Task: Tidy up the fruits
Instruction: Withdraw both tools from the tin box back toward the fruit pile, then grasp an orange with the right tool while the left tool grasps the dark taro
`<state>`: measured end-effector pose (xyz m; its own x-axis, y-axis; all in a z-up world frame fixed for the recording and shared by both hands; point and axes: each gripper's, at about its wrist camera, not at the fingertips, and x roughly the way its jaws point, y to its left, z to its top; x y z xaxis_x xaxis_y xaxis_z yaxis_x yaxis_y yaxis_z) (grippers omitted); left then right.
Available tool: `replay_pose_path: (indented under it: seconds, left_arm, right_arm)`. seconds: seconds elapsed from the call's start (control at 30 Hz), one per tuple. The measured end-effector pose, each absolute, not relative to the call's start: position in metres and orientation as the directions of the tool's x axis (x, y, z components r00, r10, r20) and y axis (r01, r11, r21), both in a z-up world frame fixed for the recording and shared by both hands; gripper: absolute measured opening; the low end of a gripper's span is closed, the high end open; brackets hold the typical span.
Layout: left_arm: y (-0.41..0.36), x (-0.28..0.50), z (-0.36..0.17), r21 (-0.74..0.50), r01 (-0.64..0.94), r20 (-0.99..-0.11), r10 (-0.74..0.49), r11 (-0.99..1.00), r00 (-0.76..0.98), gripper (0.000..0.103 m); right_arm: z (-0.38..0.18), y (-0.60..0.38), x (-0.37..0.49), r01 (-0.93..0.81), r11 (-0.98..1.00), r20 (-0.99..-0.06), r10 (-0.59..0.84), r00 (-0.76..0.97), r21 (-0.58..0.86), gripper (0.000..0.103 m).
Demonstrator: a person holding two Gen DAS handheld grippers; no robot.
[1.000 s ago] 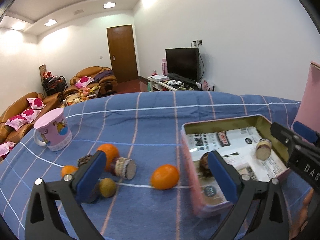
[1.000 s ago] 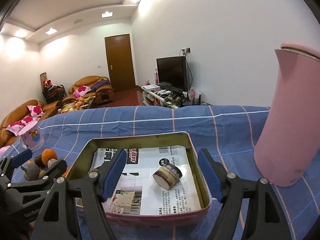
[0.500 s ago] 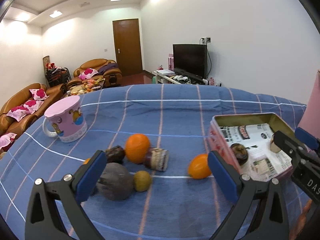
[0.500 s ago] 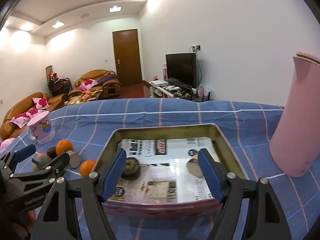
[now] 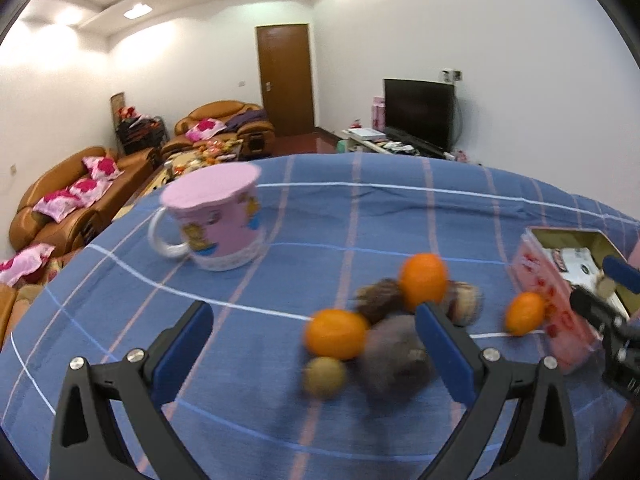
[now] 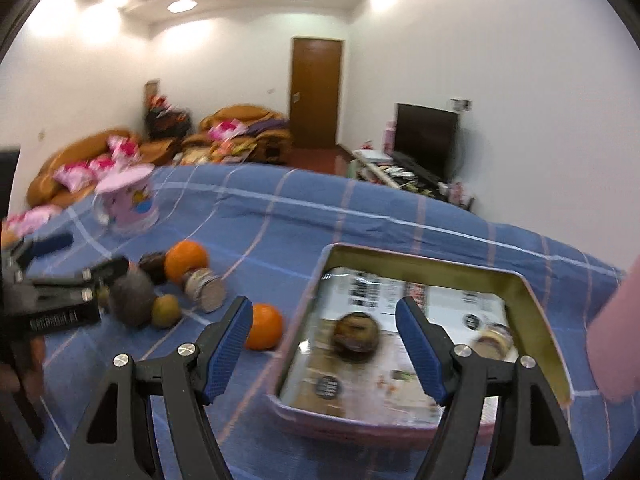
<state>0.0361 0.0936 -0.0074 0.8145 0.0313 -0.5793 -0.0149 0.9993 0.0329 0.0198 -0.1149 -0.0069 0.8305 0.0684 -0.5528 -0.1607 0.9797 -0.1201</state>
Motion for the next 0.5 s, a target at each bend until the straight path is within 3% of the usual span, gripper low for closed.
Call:
replay_pose_path:
  seconds: [0.23, 0.3, 0.37, 0.5]
  left_arm:
    - [0.134, 0.046, -0.009, 0.036, -0.070, -0.587, 0.078, 0.997, 0.806, 0.103]
    - [0.141, 0.048, -0.010, 0.030, -0.077, -0.591, 0.079, 0.997, 0.803, 0.103]
    - [0.147, 0.049, -0.010, 0.026, -0.076, -0.593, 0.077, 0.997, 0.801, 0.103]
    - [0.150, 0.051, -0.009, 0.030, -0.065, -0.595, 0.070, 0.997, 0.801, 0.103]
  right_arm:
    - [-0.009, -0.075, 0.034, -0.282, 0.924, -0.592, 0.079, 0.802, -0.259, 0.073]
    - [-0.014, -0.067, 0.043, -0.305, 0.910, -0.629, 0.064, 0.775, -0.283, 0.069]
    - [-0.021, -0.062, 0.051, -0.335, 0.895, -0.670, 0.056, 0.740, -0.295, 0.053]
    - [-0.034, -0.057, 0.058, -0.357, 0.871, -0.709, 0.015, 0.705, -0.337, 0.049]
